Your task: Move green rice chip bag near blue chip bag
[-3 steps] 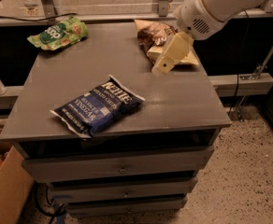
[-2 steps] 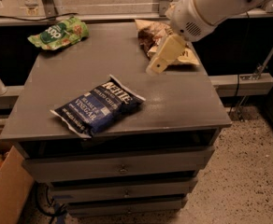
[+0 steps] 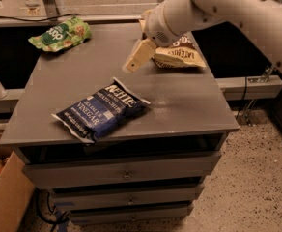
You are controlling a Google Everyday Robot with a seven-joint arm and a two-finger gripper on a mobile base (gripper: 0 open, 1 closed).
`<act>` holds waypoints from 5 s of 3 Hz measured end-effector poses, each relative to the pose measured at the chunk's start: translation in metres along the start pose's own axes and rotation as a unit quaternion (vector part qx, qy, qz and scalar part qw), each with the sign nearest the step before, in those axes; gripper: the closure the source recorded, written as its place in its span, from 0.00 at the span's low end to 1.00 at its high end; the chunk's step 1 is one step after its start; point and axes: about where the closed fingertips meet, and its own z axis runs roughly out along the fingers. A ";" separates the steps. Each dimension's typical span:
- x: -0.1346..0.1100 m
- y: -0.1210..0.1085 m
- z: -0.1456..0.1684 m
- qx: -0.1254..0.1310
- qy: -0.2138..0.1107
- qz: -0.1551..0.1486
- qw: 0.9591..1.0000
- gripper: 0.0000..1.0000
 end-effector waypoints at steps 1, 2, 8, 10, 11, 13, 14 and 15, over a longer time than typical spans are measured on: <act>-0.016 -0.022 0.049 0.006 -0.034 0.008 0.999 0.00; -0.039 -0.038 0.093 0.007 -0.056 0.017 0.998 0.00; -0.125 -0.053 0.253 -0.035 -0.100 0.046 0.993 0.00; -0.136 -0.060 0.296 -0.041 -0.119 0.057 0.990 0.00; -0.143 -0.062 0.304 -0.035 -0.120 0.051 0.991 0.16; -0.147 -0.060 0.304 -0.029 -0.109 0.027 0.993 0.63; -0.145 -0.059 0.298 -0.024 -0.102 0.025 0.994 0.87; -0.140 -0.059 0.290 -0.020 -0.095 0.026 0.995 1.00</act>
Offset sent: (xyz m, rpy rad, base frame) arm 0.1139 0.1271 -0.0169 0.1771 -0.0230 0.0074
